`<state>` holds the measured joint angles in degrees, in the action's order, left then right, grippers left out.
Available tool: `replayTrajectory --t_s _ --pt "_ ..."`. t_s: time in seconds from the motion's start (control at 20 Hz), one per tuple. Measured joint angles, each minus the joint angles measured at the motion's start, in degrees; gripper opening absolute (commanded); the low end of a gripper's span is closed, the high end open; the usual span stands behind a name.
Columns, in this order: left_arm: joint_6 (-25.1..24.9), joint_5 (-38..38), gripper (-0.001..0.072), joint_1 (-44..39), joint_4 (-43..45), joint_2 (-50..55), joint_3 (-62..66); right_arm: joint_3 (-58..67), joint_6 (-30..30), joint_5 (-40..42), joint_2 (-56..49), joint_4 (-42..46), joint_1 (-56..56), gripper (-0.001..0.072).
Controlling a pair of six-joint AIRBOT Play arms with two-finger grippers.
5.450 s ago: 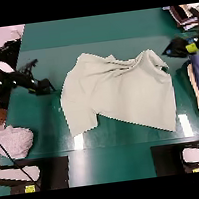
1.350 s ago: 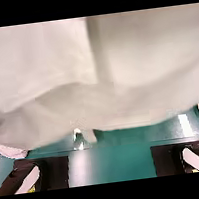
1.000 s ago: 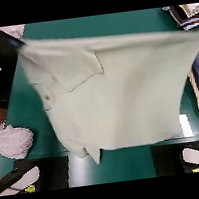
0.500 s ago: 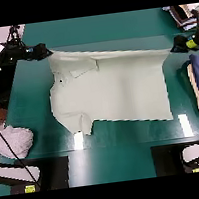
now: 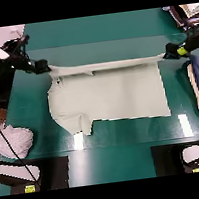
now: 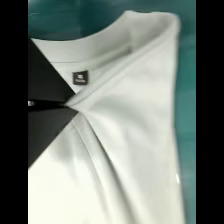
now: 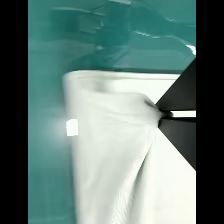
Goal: Fold the shirts.
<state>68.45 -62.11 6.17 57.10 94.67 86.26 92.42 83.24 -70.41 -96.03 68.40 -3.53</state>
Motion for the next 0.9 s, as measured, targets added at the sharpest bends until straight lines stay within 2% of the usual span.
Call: replayTrajectory --t_s 0.2,0.25,0.3,0.35,0.4,0.65,0.9 --pt "0.2 2.3 0.0032 0.0 1.6 0.0 -6.9 -7.8 -0.2 4.9 1.1 0.6 2.9 0.0023" --pt "0.3 2.8 0.0162 0.0 1.6 0.0 -7.9 -8.9 -0.2 5.6 1.1 0.7 3.5 0.0026" --pt "0.8 3.1 0.0502 0.0 1.8 0.0 -8.7 -9.6 -0.2 6.3 1.2 0.7 4.0 0.0105" --pt "1.8 3.1 0.059 0.0 1.9 0.0 -9.3 -10.1 -0.2 6.8 1.4 0.7 4.3 0.0308" --pt "3.1 3.1 0.0591 0.1 1.8 0.0 -9.6 -10.2 -0.2 6.8 1.4 0.7 4.5 0.0349" --pt "6.2 -3.3 0.0591 1.0 3.5 -1.7 -10.0 -9.1 -0.4 2.7 3.6 0.7 2.7 0.0348" --pt "9.1 -7.0 0.0591 1.4 8.2 -13.7 -22.7 -16.9 -0.9 0.6 13.6 0.6 -1.9 0.0348"
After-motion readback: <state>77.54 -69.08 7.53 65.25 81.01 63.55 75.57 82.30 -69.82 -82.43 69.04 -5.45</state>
